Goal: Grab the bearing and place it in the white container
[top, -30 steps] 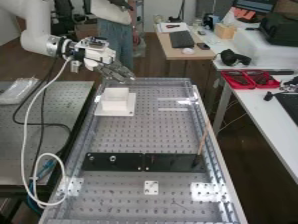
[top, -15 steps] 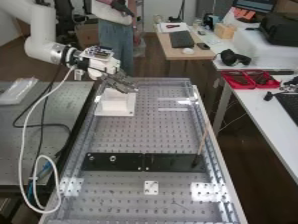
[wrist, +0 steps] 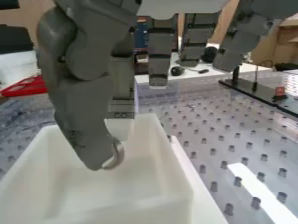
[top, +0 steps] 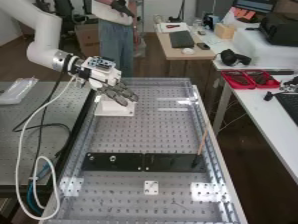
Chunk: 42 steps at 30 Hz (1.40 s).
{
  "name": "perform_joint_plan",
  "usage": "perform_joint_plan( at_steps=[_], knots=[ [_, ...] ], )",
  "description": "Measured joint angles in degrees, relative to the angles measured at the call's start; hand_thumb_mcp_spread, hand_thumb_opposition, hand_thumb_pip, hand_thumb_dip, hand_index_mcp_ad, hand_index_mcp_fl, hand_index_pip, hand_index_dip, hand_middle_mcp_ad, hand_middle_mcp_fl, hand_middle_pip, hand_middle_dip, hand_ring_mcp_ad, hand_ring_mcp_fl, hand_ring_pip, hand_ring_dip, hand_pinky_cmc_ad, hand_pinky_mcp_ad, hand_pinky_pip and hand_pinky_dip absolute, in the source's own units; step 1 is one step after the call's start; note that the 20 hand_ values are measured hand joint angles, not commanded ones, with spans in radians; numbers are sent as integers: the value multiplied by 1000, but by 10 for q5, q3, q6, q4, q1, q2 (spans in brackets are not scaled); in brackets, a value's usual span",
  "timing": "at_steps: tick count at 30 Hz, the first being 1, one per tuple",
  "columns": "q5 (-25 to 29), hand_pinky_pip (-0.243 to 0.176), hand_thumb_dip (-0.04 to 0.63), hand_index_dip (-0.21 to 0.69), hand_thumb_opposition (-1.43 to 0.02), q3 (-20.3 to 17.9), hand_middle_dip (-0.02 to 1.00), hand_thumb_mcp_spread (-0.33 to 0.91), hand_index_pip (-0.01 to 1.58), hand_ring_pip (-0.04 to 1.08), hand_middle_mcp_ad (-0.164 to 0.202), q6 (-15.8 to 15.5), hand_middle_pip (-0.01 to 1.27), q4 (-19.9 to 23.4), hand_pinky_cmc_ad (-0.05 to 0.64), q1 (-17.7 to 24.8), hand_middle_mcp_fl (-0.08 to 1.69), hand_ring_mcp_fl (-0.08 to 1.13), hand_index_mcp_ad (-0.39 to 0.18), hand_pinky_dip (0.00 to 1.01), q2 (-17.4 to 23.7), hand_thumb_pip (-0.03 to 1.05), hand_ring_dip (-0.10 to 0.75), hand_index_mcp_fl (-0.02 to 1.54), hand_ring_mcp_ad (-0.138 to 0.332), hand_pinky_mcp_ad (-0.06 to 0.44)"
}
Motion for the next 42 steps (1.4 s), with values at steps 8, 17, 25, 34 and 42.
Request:
perform_joint_plan(
  at_steps=[8, 17, 25, 34, 42],
  knots=[
    [-4, -12, 253, 255, -803, 2, 204, 480, 1138, 108, 42, 7, 127, -19, 328, -6, 147, 19, -157, 159, 12, 492, 51, 105, 101, 232],
    [2, -14, 253, 241, -791, 1, 202, 421, 1082, 106, 42, -31, 129, -13, 326, -14, 148, 19, -157, 159, 61, 536, 51, 40, 101, 234],
    [-52, -28, 241, 241, -757, 20, 206, 380, 593, 108, 40, -111, 129, -10, 328, -76, 148, 19, -150, 159, 141, 494, 51, 84, 105, 251],
    [-175, -44, 145, 260, -663, 68, 206, 267, 199, 105, 40, -118, 129, -39, 328, -183, 99, 12, -126, 161, 152, 367, 51, 152, 129, 297],
    [-276, -61, 68, 265, -648, 114, 206, 251, 119, 108, 44, -124, 129, -57, 365, -272, 96, 12, -113, 157, 139, 344, 51, 197, 155, 307]
  ],
)
